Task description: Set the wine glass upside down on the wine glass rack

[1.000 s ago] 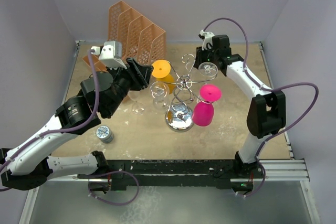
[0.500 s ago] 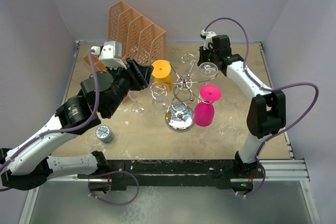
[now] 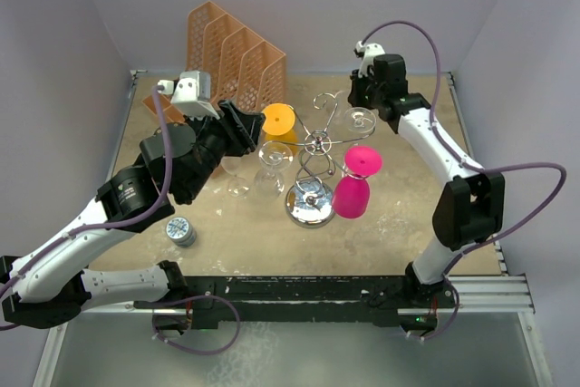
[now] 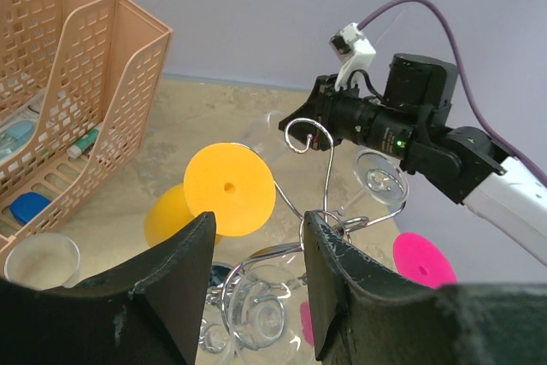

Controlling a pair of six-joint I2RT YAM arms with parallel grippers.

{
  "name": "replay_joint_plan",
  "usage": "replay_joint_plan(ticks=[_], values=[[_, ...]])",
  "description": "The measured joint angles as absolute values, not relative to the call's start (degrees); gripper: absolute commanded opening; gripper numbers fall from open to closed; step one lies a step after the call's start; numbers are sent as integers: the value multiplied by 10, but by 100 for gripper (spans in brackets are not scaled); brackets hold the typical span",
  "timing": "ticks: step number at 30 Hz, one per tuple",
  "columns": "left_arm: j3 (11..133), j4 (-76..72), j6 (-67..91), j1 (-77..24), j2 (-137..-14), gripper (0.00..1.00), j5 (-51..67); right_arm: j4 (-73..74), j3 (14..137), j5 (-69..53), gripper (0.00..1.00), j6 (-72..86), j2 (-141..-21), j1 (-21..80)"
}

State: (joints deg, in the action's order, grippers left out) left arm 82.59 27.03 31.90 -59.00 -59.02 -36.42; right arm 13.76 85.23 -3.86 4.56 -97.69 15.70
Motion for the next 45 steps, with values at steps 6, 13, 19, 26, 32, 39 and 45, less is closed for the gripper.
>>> replay_joint_plan(ticks=[6,13,19,26,32,39,45], values=[[826,269,319,-590,-592,43,-364,103,857,-9,0,53,-944,157],[834,261,323,-590,-602,45,-357,51,860,49,0,72,-941,157],[851,249,326,-590,-623,48,-344,-25,823,74,0,91,-870,157],[859,177,349,-590,-653,52,-320,-158,745,76,0,124,-735,157],[897,109,382,-567,-713,53,-277,-250,704,42,0,165,-678,157],[908,13,474,-448,-794,53,-147,-305,663,-14,0,217,-653,157],[914,-43,548,-430,-834,53,-105,-342,633,-53,0,262,-619,157]])
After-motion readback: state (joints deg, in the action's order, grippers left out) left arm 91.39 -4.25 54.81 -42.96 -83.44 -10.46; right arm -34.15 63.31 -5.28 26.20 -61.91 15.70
